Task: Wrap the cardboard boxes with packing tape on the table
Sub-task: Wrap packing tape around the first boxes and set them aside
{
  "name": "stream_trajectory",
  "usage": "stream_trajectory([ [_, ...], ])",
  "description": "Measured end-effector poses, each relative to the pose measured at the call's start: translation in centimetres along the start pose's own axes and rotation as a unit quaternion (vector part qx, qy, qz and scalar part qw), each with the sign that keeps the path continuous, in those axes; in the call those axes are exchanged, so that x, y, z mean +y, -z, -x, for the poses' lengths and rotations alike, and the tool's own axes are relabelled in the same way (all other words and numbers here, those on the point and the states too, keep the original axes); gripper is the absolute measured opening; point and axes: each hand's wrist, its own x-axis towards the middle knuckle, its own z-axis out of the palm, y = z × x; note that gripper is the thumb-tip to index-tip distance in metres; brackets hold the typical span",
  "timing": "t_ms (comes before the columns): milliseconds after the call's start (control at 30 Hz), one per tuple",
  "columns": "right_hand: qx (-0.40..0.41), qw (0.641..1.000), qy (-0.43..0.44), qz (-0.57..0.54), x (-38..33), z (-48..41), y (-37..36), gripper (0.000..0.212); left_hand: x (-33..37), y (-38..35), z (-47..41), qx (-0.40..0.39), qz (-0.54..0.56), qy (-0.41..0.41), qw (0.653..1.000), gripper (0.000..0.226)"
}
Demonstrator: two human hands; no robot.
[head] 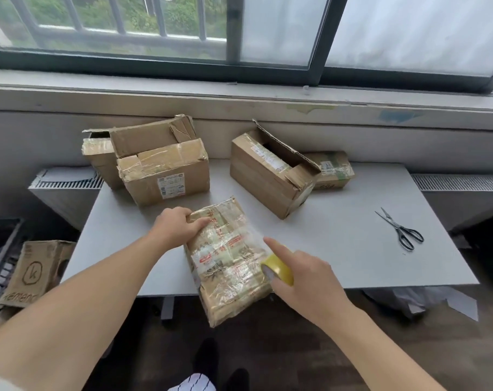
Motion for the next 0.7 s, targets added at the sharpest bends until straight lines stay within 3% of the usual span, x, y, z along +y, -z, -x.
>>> stream_trajectory([
  [167,-0.083,0.995,-0.043,0.025,-1.9,3.8,-1.3,0.071,-0.4,-0.3,-0.3,0.007,0.004,0.008,1.0,0.054],
  [400,-0.033,0.993,-0.056,0.098,-1.5,5.4,-5.9,0.091,0.2,-0.5,0.1,0.012,-0.02,-0.005,1.0,0.048],
  [467,-0.025,0.993,-0.061,0.093,-1.7,5.3,-6.0,0.092,0.4,-0.6,0.7,0.04,-0.089,-0.078,0.992,0.054],
  [567,-0.029,0.993,-0.07,0.086,-1.7,5.3,-6.3,0.092,2.5,-2.3,2.6,0.008,-0.255,-0.249,0.934,0.065],
  [700,-0.01,0.995,-0.067,0.077,-1.7,4.9,-7.0,0.087,4.5,-5.8,5.9,-0.069,-0.293,-0.272,0.914,0.09],
])
